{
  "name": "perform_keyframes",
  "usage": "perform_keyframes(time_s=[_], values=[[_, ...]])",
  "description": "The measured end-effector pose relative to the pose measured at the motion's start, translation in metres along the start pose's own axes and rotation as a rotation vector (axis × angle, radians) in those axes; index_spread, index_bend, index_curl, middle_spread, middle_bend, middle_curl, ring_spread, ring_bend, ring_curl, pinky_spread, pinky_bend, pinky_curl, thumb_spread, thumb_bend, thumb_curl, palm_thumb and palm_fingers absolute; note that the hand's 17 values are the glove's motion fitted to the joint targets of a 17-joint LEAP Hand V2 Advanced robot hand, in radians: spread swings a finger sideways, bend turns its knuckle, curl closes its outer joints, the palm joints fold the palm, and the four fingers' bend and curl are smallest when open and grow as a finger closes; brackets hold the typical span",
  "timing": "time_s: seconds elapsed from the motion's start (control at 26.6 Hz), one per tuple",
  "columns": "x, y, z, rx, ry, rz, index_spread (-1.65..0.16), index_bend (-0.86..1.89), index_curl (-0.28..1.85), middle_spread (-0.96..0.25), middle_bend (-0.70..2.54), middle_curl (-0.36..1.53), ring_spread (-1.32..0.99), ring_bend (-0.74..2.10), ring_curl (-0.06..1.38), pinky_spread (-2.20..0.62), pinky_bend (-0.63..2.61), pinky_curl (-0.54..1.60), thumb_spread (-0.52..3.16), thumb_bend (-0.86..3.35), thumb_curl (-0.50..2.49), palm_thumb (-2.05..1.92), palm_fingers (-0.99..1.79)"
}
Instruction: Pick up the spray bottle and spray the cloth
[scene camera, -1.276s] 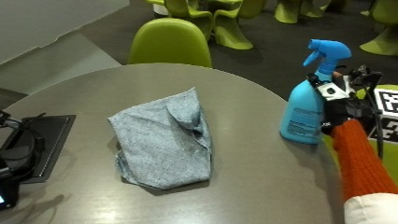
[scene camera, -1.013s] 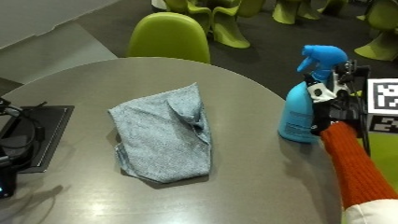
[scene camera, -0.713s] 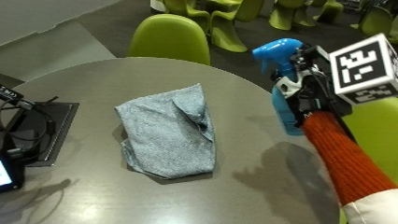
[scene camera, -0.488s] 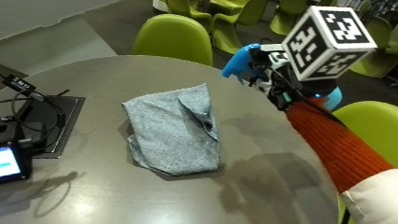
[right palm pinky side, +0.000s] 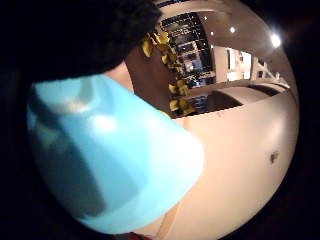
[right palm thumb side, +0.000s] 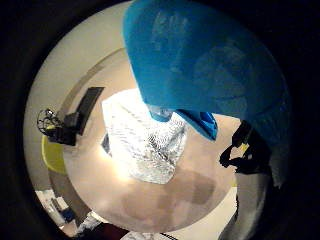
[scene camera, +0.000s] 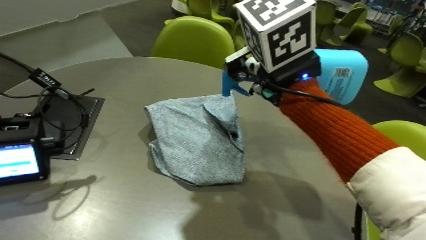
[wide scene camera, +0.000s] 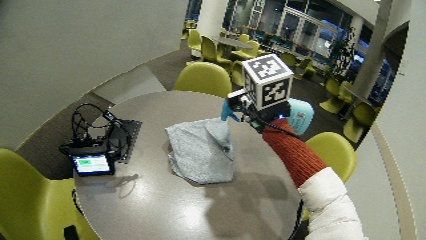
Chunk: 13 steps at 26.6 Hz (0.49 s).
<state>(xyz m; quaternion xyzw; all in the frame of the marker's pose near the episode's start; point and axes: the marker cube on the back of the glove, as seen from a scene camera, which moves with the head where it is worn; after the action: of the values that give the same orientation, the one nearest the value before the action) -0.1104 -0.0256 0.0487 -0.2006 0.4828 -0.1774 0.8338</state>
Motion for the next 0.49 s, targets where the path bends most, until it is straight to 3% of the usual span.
perform_keyframes(time_s=[0.49], values=[[-0.0023,-0.0020,0.0038,-0.074,-0.032,0.007,-0.21,0.30,0.46,-0.07,0.53,0.44,-0.16,0.51,0.42,0.01,0.14,0.24,0.79,0.25,0.51,0.97,0.91]])
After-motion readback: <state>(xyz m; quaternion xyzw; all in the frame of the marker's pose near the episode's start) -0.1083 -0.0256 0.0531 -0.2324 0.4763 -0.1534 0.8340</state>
